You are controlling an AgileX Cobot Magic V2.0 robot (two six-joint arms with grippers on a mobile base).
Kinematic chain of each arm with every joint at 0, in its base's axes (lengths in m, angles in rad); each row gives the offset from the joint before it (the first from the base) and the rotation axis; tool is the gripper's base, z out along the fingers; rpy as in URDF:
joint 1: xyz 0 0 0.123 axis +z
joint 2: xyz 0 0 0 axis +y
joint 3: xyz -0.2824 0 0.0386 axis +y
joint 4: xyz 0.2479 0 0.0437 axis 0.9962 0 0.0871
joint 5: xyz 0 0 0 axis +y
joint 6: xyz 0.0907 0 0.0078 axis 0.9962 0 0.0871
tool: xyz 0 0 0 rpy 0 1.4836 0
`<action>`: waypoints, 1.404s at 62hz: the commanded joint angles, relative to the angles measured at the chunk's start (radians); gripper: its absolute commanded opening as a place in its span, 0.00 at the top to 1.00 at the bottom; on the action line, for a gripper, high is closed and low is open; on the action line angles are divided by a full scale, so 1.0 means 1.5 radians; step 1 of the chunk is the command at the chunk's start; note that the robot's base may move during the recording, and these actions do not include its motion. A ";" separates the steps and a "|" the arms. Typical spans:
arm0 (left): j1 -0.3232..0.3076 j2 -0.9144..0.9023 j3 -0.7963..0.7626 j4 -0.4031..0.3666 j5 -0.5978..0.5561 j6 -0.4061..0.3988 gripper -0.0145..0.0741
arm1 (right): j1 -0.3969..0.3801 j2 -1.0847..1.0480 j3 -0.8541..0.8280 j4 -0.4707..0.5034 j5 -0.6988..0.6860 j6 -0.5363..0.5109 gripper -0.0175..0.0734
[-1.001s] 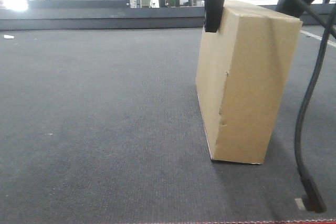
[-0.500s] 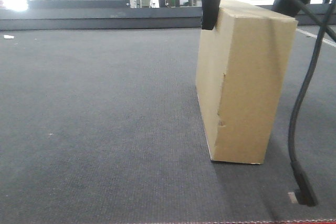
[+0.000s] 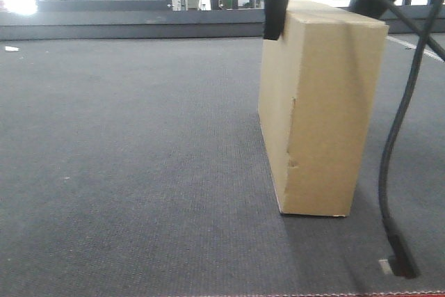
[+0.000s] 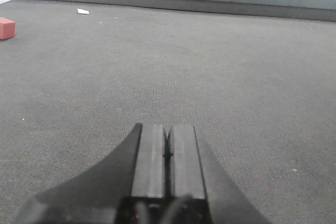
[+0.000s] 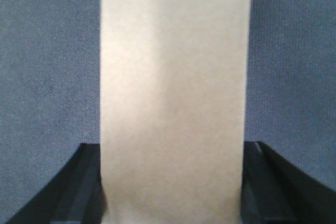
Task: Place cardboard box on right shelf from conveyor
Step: 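Close the right gripper on the top edge of the cardboard box, then lift the cardboard box off the conveyor with the right gripper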
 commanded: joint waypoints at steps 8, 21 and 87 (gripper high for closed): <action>-0.001 -0.005 0.007 0.001 -0.057 -0.003 0.97 | 0.000 -0.028 -0.024 -0.003 -0.022 -0.001 0.73; -0.001 -0.005 0.007 0.001 -0.057 -0.003 0.97 | 0.000 -0.046 -0.024 -0.013 -0.024 -0.018 0.75; -0.001 -0.005 0.007 0.001 -0.057 -0.003 0.97 | -0.322 -0.519 0.506 -0.036 -0.761 -0.353 0.75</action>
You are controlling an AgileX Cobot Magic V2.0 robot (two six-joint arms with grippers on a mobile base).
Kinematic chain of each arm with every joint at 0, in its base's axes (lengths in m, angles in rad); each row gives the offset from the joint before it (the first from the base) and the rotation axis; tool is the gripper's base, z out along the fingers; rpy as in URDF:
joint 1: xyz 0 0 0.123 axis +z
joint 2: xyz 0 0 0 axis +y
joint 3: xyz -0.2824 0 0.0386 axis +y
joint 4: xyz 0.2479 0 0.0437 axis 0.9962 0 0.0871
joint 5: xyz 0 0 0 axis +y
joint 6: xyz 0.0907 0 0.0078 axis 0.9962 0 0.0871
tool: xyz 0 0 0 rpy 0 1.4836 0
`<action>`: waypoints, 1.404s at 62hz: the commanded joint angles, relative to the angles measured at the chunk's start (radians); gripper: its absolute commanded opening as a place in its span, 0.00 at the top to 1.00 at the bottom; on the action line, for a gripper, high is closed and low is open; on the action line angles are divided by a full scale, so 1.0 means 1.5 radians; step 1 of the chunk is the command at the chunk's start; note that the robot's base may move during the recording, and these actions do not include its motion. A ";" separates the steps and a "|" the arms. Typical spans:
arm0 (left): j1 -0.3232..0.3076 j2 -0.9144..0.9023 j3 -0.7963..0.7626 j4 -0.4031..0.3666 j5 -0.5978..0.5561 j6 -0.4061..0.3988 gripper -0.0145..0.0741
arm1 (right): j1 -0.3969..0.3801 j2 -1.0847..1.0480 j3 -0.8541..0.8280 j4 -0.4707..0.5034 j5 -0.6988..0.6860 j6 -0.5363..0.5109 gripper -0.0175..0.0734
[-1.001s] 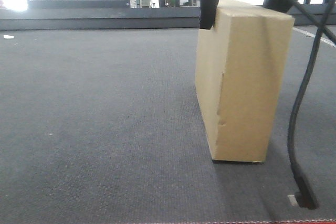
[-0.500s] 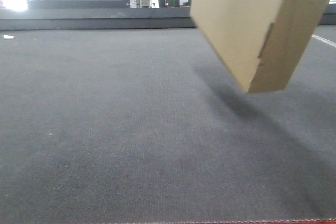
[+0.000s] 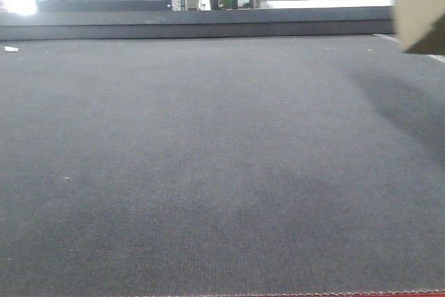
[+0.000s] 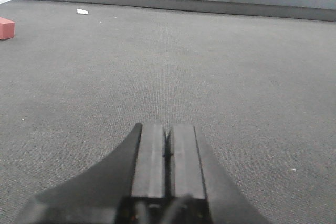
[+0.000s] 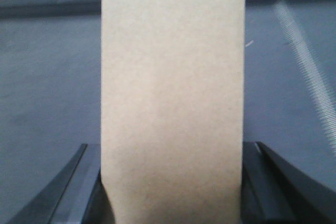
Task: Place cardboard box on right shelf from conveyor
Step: 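Lift the cardboard box off the conveyor with the right gripper, then drive to the steel shelf holding the box in the right gripper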
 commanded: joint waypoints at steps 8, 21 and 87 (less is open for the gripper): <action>-0.001 -0.005 0.007 0.001 -0.057 -0.003 0.97 | -0.018 -0.114 0.067 -0.101 -0.109 -0.010 0.75; -0.001 -0.005 0.007 0.001 -0.057 -0.003 0.97 | -0.018 -0.242 0.140 -0.101 -0.111 -0.010 0.75; -0.001 -0.005 0.007 0.001 -0.057 -0.003 0.97 | -0.018 -0.408 0.212 -0.101 -0.108 -0.010 0.75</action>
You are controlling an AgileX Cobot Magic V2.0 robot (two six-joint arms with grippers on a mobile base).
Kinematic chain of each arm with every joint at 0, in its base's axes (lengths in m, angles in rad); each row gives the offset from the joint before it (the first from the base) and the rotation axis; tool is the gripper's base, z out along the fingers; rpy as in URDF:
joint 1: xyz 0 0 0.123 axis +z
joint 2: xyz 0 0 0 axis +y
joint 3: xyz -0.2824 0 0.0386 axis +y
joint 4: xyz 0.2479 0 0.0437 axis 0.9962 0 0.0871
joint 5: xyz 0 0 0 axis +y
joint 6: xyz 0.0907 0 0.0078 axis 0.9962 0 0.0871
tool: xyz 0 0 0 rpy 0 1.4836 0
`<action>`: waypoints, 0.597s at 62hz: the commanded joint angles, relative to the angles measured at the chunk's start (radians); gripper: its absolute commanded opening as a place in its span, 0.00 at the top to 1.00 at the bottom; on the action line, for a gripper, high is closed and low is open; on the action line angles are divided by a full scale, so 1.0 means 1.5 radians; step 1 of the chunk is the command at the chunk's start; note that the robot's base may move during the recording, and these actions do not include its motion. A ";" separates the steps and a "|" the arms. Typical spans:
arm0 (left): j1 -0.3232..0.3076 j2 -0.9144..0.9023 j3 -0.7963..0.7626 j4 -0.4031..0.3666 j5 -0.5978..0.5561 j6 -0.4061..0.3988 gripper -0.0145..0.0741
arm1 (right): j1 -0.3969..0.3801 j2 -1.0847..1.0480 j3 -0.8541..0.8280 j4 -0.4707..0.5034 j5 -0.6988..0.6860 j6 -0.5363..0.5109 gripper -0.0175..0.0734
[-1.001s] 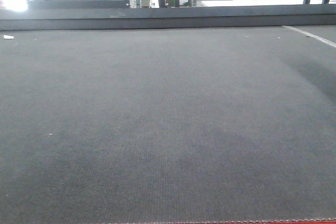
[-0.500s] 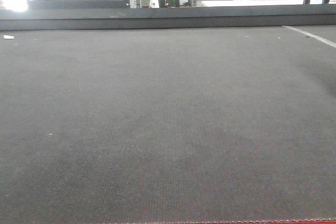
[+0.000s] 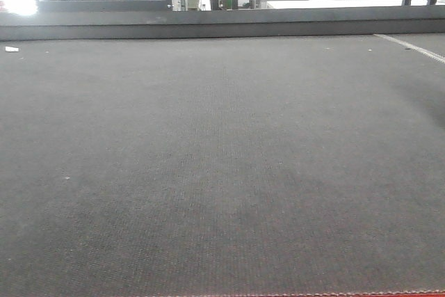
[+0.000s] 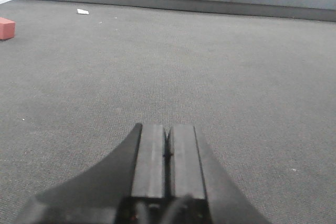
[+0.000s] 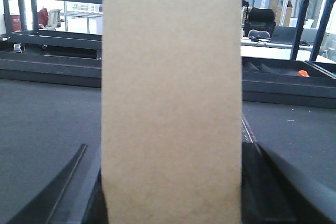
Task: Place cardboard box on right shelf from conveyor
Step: 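Drive to the steel shelf holding the box in the right gripper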
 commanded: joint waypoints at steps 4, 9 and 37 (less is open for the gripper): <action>-0.001 -0.005 0.007 0.001 -0.057 -0.003 0.97 | -0.004 0.003 -0.020 -0.009 -0.069 -0.005 0.75; -0.001 -0.005 0.007 0.001 -0.057 -0.003 0.97 | -0.004 0.003 -0.020 -0.009 -0.069 -0.005 0.75; -0.001 -0.005 0.007 0.001 -0.057 -0.003 0.97 | -0.004 0.003 -0.020 -0.009 -0.068 -0.005 0.75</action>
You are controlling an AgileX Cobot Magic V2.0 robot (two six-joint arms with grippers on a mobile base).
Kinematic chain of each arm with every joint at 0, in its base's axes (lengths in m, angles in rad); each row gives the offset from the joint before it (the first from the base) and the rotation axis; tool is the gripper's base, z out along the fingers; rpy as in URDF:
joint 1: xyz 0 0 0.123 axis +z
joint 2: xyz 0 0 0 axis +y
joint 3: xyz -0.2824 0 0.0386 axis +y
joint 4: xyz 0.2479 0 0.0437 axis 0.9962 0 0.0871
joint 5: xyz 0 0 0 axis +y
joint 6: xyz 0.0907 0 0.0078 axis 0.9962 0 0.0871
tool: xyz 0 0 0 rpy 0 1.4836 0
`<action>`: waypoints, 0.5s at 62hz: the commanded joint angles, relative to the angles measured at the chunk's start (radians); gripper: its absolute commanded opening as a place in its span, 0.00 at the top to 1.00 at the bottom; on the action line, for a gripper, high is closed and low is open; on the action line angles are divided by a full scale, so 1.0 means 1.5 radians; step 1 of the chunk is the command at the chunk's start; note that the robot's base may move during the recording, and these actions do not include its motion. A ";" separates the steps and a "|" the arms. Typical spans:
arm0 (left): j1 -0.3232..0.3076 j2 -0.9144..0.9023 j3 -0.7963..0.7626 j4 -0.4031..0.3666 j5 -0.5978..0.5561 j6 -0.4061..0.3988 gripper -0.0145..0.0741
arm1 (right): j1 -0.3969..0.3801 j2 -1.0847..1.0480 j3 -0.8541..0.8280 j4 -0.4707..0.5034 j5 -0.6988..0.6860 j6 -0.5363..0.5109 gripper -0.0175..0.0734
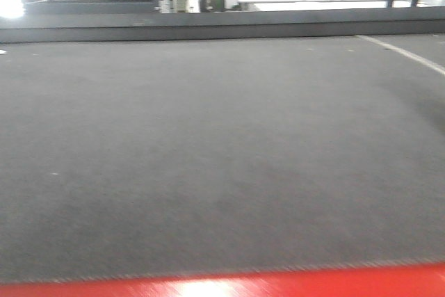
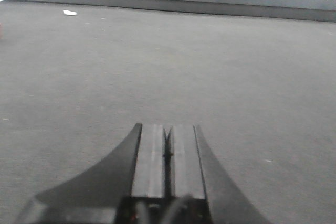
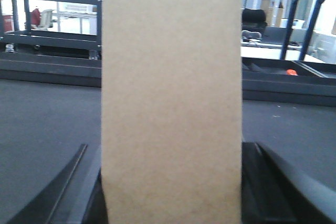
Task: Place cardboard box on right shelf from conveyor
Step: 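Drive to the steel shelf holding the box in the right gripper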
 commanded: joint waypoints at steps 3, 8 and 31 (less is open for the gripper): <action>-0.001 -0.005 0.007 0.001 -0.057 -0.003 0.97 | -0.004 0.003 -0.020 -0.009 -0.068 -0.005 0.75; -0.001 -0.005 0.007 0.001 -0.057 -0.003 0.97 | -0.004 0.003 -0.020 -0.009 -0.068 -0.005 0.75; -0.001 -0.005 0.007 0.001 -0.057 -0.003 0.97 | -0.004 0.003 -0.020 -0.009 -0.068 -0.005 0.75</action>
